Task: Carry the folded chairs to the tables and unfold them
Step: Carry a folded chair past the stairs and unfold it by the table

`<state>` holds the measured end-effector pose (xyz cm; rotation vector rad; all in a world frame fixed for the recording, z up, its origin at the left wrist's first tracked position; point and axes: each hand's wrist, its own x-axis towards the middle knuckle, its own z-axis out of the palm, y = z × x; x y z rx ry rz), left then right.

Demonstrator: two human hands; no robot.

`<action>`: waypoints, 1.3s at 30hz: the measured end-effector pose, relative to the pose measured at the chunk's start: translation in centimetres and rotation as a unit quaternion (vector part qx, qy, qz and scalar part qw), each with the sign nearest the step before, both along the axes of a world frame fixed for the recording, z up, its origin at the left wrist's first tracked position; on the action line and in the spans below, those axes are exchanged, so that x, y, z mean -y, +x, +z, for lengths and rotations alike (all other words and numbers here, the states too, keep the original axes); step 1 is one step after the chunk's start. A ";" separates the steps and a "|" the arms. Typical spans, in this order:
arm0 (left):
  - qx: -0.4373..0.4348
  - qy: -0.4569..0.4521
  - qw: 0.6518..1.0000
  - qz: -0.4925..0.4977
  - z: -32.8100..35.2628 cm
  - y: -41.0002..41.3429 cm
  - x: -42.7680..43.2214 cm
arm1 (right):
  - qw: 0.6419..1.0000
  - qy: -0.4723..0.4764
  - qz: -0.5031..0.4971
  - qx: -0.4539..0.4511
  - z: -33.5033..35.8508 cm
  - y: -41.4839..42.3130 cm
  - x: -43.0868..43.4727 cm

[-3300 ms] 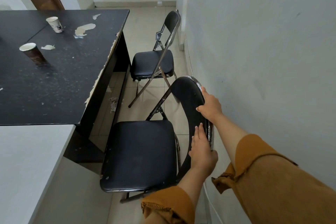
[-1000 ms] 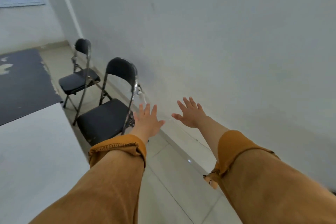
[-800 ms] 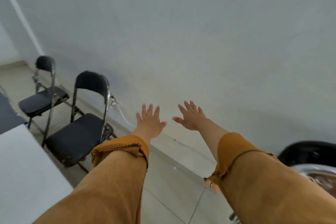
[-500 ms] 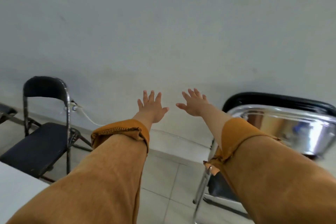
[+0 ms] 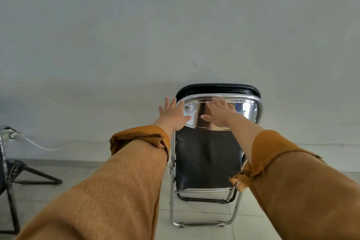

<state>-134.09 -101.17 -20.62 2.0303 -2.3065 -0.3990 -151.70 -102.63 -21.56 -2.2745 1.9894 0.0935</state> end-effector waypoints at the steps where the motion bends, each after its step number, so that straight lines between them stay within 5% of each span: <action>1: -0.001 0.000 1.000 -0.001 0.0 -1.3 0.2 | 1.000 -0.003 0.003 -0.001 -0.1 -1.2 0.1; 12: 0.002 -0.004 1.000 0.027 -1.9 -14.3 4.3 | 0.996 0.029 0.061 0.051 -1.4 -12.1 4.8; 23: 0.064 -0.001 0.997 0.033 -1.7 -16.0 9.5 | 0.990 -0.019 0.133 0.053 -1.5 -12.4 10.2; 39: 0.101 -0.041 0.994 0.022 -2.3 -16.9 13.0 | 0.974 0.150 0.167 -0.002 1.0 -11.2 15.4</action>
